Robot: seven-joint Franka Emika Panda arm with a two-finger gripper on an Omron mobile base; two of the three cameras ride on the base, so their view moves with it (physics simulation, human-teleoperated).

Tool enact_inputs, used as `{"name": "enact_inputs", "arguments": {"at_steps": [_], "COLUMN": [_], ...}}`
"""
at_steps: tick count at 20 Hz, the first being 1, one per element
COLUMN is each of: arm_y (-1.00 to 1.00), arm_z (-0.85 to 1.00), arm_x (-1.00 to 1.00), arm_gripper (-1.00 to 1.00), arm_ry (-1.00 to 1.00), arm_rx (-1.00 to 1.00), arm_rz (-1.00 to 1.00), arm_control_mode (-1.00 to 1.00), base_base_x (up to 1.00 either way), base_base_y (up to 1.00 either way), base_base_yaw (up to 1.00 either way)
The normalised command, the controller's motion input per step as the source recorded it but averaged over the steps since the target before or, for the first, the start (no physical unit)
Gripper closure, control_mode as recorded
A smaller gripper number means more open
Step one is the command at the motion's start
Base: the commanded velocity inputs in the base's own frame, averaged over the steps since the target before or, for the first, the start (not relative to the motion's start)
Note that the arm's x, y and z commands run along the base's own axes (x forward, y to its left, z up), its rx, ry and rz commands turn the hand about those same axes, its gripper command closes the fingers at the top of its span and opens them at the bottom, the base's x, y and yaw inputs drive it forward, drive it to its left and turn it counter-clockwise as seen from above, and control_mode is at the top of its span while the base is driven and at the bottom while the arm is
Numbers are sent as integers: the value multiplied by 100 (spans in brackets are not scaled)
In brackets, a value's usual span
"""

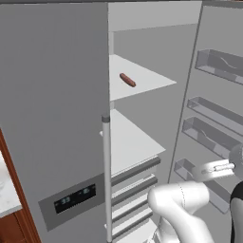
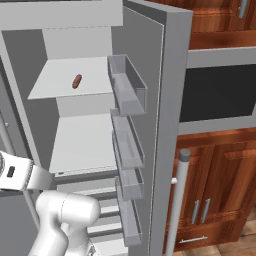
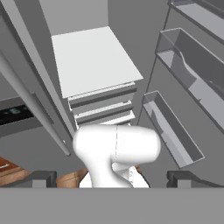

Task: Retrieve the sausage and cheese from the fridge and place them on the cutting board on the counter.

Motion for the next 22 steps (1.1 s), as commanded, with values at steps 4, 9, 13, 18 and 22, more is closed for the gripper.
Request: {"name": "enact_inputs", "arguments": {"at_steps": [4, 9, 13, 18, 22], "arm_y": [0, 0, 0, 6, 12], "arm_z": [0, 0, 0, 20, 55], "arm_x": [0, 0, 0, -1, 2], "arm_gripper": [-100, -100, -100, -100, -100], "arm_ry": [0, 0, 0, -2, -2], "arm_rx": [0, 0, 0, -8, -16], "arm_rz": [0, 0, 0, 4, 0], "arm_control_mode": [100, 100, 100, -100, -100], "base_base_x": [50, 86, 18, 0, 0], "base_base_y": [22, 0, 2, 0, 0], "base_base_yaw": [0, 0, 0, 0, 0]}}
